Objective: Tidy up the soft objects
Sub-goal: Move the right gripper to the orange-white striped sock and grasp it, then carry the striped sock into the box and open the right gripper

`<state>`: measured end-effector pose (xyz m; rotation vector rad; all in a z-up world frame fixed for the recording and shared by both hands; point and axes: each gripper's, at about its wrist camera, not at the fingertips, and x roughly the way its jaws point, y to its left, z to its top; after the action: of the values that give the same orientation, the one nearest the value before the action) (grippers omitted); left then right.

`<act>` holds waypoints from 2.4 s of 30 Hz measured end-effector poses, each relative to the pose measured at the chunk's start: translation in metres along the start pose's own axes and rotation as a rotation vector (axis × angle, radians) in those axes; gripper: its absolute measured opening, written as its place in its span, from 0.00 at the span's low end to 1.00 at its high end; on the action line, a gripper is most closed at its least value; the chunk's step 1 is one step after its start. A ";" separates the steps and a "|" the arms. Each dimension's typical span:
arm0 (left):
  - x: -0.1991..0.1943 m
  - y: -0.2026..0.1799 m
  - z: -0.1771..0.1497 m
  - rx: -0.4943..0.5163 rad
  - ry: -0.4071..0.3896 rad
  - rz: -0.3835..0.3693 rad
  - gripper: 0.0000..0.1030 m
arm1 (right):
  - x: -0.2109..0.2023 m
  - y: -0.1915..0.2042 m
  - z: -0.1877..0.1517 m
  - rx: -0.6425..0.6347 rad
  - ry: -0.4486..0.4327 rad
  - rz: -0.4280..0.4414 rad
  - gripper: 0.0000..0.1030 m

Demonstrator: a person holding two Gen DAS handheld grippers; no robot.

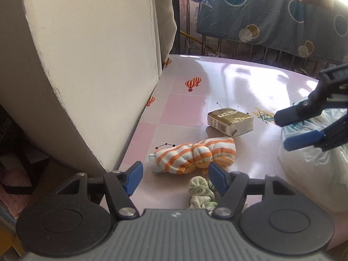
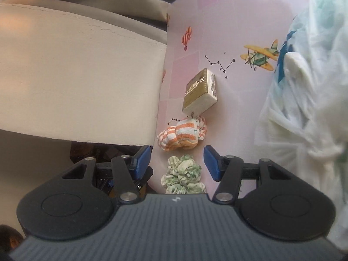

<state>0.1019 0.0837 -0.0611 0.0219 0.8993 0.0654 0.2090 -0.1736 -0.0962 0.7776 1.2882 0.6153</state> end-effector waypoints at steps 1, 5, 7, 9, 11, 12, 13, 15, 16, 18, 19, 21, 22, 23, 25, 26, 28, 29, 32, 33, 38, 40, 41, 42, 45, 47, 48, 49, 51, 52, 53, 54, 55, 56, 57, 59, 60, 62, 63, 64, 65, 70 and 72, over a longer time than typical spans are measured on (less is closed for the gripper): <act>0.007 0.004 0.002 -0.015 0.019 -0.009 0.66 | 0.011 0.000 0.003 0.004 0.002 -0.012 0.52; 0.036 0.014 0.009 -0.057 0.088 -0.048 0.67 | 0.044 -0.008 0.014 0.033 0.015 -0.030 0.52; 0.048 0.016 0.011 -0.063 0.106 -0.057 0.67 | 0.059 -0.011 0.019 0.045 0.015 -0.040 0.52; 0.059 0.016 0.012 -0.071 0.127 -0.058 0.67 | 0.072 -0.015 0.023 0.062 0.013 -0.046 0.52; 0.067 0.016 0.012 -0.081 0.137 -0.056 0.67 | 0.084 -0.018 0.026 0.070 0.015 -0.044 0.52; 0.068 0.016 0.012 -0.082 0.135 -0.055 0.68 | 0.089 -0.019 0.027 0.071 0.018 -0.044 0.52; 0.070 0.017 0.011 -0.082 0.131 -0.053 0.68 | 0.093 -0.020 0.027 0.072 0.021 -0.044 0.50; 0.072 0.016 0.012 -0.084 0.132 -0.046 0.68 | 0.101 -0.022 0.027 0.079 0.026 -0.039 0.48; 0.073 0.016 0.012 -0.087 0.132 -0.041 0.68 | 0.102 -0.023 0.028 0.084 0.023 -0.032 0.48; 0.073 0.017 0.014 -0.098 0.128 -0.041 0.68 | 0.103 -0.024 0.028 0.083 0.013 -0.026 0.46; 0.074 0.017 0.015 -0.104 0.125 -0.041 0.68 | 0.103 -0.024 0.029 0.080 0.010 -0.028 0.43; 0.073 0.017 0.016 -0.118 0.120 -0.042 0.64 | 0.104 -0.025 0.029 0.075 0.011 -0.030 0.37; 0.073 0.017 0.017 -0.121 0.120 -0.046 0.63 | 0.104 -0.025 0.028 0.075 0.011 -0.028 0.36; 0.072 0.016 0.018 -0.122 0.119 -0.048 0.60 | 0.104 -0.026 0.028 0.077 0.010 -0.028 0.33; 0.071 0.015 0.018 -0.118 0.115 -0.048 0.57 | 0.102 -0.026 0.027 0.078 0.009 -0.022 0.29; 0.070 0.014 0.019 -0.118 0.114 -0.050 0.56 | 0.104 -0.025 0.028 0.080 0.008 -0.017 0.27; 0.067 0.014 0.019 -0.123 0.111 -0.060 0.55 | 0.100 -0.024 0.025 0.079 0.007 -0.011 0.26; 0.066 0.015 0.020 -0.126 0.109 -0.066 0.55 | 0.096 -0.023 0.024 0.076 0.006 -0.010 0.25; 0.058 0.014 0.019 -0.134 0.101 -0.083 0.55 | 0.087 -0.020 0.019 0.065 0.004 -0.002 0.23; 0.056 0.014 0.019 -0.138 0.099 -0.091 0.55 | 0.082 -0.019 0.017 0.063 0.003 0.002 0.23; 0.040 0.012 0.018 -0.146 0.085 -0.126 0.55 | 0.058 -0.013 0.005 0.046 -0.014 0.021 0.21; 0.030 0.008 0.018 -0.138 0.070 -0.136 0.55 | 0.046 -0.009 0.000 0.029 -0.026 0.026 0.21; 0.027 0.006 0.020 -0.135 0.063 -0.142 0.54 | 0.040 -0.007 -0.003 0.022 -0.032 0.028 0.21; 0.021 0.003 0.020 -0.132 0.054 -0.149 0.54 | 0.034 -0.006 -0.005 0.017 -0.039 0.032 0.21; 0.004 -0.005 0.022 -0.123 0.028 -0.177 0.54 | 0.009 -0.001 -0.014 -0.001 -0.065 0.054 0.21; -0.010 -0.014 0.024 -0.112 0.004 -0.200 0.54 | -0.009 0.001 -0.021 -0.014 -0.089 0.068 0.21; -0.017 -0.019 0.026 -0.103 -0.009 -0.211 0.54 | -0.017 0.002 -0.023 -0.017 -0.105 0.076 0.21; -0.024 -0.026 0.028 -0.094 -0.024 -0.225 0.54 | -0.027 0.002 -0.026 -0.019 -0.120 0.085 0.21; -0.037 -0.042 0.033 -0.068 -0.051 -0.256 0.54 | -0.054 -0.001 -0.033 -0.019 -0.162 0.104 0.21; -0.043 -0.051 0.035 -0.051 -0.063 -0.270 0.54 | -0.069 -0.003 -0.037 -0.018 -0.185 0.113 0.21; -0.049 -0.062 0.037 -0.031 -0.075 -0.287 0.54 | -0.083 -0.006 -0.041 -0.015 -0.210 0.121 0.21; -0.055 -0.073 0.039 -0.011 -0.087 -0.304 0.54 | -0.096 -0.010 -0.045 -0.012 -0.234 0.127 0.21; -0.060 -0.083 0.041 0.007 -0.097 -0.319 0.54 | -0.112 -0.014 -0.050 -0.009 -0.262 0.134 0.21; -0.066 -0.095 0.043 0.027 -0.107 -0.338 0.54 | -0.128 -0.019 -0.054 -0.005 -0.289 0.139 0.21; -0.072 -0.111 0.045 0.051 -0.118 -0.361 0.54 | -0.144 -0.024 -0.059 0.000 -0.318 0.144 0.21; -0.082 -0.142 0.049 0.098 -0.134 -0.404 0.54 | -0.178 -0.037 -0.070 0.012 -0.377 0.150 0.21; -0.087 -0.157 0.050 0.121 -0.141 -0.424 0.54 | -0.195 -0.044 -0.075 0.022 -0.408 0.152 0.21; -0.096 -0.193 0.051 0.173 -0.152 -0.471 0.54 | -0.230 -0.060 -0.087 0.041 -0.472 0.148 0.21; -0.099 -0.211 0.052 0.198 -0.155 -0.497 0.54 | -0.247 -0.068 -0.093 0.050 -0.504 0.142 0.21; -0.102 -0.228 0.053 0.224 -0.158 -0.524 0.55 | -0.264 -0.076 -0.100 0.059 -0.538 0.133 0.21; -0.105 -0.244 0.053 0.247 -0.161 -0.549 0.56 | -0.281 -0.085 -0.107 0.068 -0.570 0.122 0.21; -0.114 -0.332 0.040 0.382 -0.147 -0.644 0.57 | -0.345 -0.130 -0.141 0.132 -0.702 0.063 0.21; -0.116 -0.357 0.032 0.426 -0.135 -0.665 0.57 | -0.363 -0.146 -0.151 0.154 -0.747 0.024 0.21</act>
<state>0.0720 -0.2804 0.0329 0.1214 0.7350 -0.7394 -0.0108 -0.5205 -0.0085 1.0250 0.6395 0.1991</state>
